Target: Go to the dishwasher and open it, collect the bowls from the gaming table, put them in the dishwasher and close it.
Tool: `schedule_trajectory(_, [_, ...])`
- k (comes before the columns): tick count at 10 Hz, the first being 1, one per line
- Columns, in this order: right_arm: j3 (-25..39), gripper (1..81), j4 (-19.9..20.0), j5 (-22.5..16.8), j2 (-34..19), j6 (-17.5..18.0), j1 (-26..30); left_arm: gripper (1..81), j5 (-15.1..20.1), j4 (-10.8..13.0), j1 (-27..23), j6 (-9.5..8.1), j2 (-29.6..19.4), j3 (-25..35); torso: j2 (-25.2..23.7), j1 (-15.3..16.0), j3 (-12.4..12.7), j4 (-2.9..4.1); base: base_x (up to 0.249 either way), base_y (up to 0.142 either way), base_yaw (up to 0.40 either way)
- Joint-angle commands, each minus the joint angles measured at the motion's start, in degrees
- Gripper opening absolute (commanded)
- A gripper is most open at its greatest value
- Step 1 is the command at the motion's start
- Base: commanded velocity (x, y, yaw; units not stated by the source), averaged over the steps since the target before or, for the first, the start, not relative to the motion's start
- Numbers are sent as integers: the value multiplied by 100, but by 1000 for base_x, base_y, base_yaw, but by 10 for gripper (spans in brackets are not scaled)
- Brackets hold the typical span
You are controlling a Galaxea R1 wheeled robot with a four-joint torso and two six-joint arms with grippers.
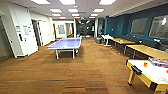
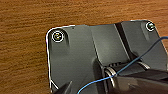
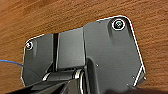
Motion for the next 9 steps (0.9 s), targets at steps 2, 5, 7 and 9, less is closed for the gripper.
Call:
schedule_trajectory(2, [30, 811, 50, -253, 20, -14, 318, 811, 250, -12, -337, 20, -1, -3, 0, 0, 0, 0, 0, 0, 0])
schedule_trajectory(5, [21, 811, 50, -253, 29, -14, 318, 811, 250, -3, -329, 20, -18, -12, 0, 0, 0, 0, 0, 0, 0])
schedule_trajectory(7, [22, 811, 50, -253, 29, -14, 318, 811, 250, -3, -329, 20, -18, -3, 0, 0, 0, 0, 0, 0, 0])
schedule_trajectory(9, [13, 811, 50, -253, 29, -14, 318, 811, 250, -21, -329, 20, -27, -12, 0, 0, 0, 0, 0, 0, -50])
